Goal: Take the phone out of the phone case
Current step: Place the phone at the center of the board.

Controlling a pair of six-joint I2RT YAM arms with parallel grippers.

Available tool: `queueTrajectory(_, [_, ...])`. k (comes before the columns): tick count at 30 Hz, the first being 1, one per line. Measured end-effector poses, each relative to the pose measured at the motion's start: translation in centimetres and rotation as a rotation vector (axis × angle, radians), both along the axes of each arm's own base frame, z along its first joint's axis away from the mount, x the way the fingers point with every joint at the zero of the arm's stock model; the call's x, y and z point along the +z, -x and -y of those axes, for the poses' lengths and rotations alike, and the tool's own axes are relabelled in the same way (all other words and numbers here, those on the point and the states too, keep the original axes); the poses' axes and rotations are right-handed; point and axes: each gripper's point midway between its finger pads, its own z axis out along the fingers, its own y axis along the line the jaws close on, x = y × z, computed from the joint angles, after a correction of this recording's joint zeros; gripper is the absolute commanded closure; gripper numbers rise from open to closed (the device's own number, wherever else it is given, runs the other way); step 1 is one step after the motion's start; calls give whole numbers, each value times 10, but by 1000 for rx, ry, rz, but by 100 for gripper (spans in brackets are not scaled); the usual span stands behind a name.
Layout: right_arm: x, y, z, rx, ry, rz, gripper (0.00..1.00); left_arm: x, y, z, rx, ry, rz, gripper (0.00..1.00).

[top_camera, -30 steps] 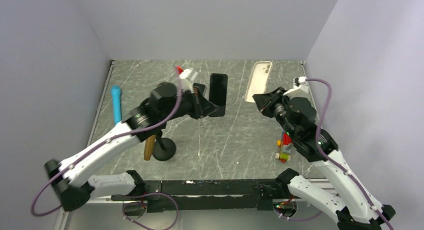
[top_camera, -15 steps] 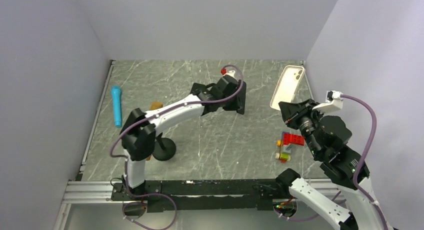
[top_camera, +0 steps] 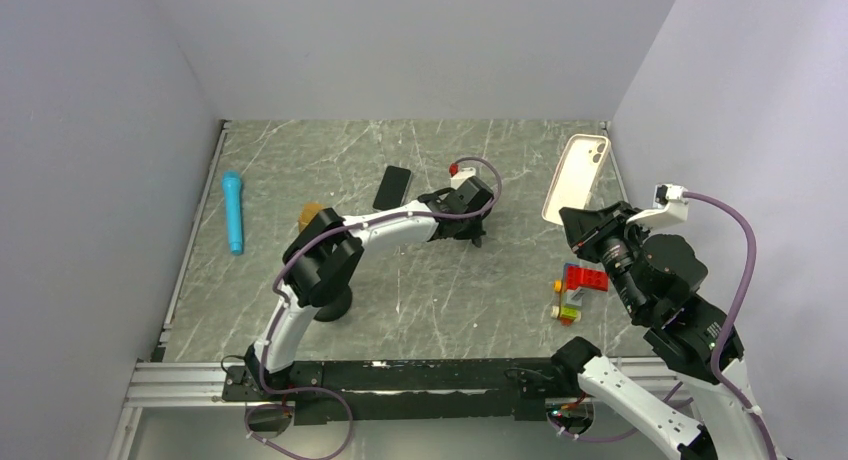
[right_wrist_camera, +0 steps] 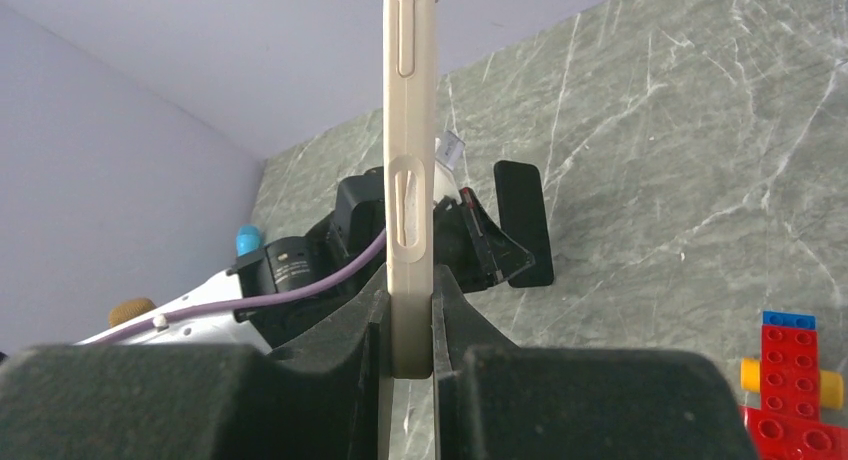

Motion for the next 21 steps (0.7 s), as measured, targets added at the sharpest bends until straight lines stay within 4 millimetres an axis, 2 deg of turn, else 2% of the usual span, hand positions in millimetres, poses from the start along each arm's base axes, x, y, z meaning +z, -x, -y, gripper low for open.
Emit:
queueTrajectory(2, [0,0,0,0,0,0,100,-7,0,0,3,-5,-9,99])
queueTrajectory(7, [-1,1,-4,21,-2,-4,100,-5,-2,7,-8,32,-9,96])
queueTrajectory(11, [-4,0,-8,35,1,-12,100,-9,-6,19,-45,80,-47,93])
queueTrajectory(15, [-5,-2,-12,51,2,-21,100,-10,-14,33,-89,148,-77,76])
queueTrajectory(21, [-8,-5,-17,62,8,-36,100,-12,-18,31,-105,162,-93,47])
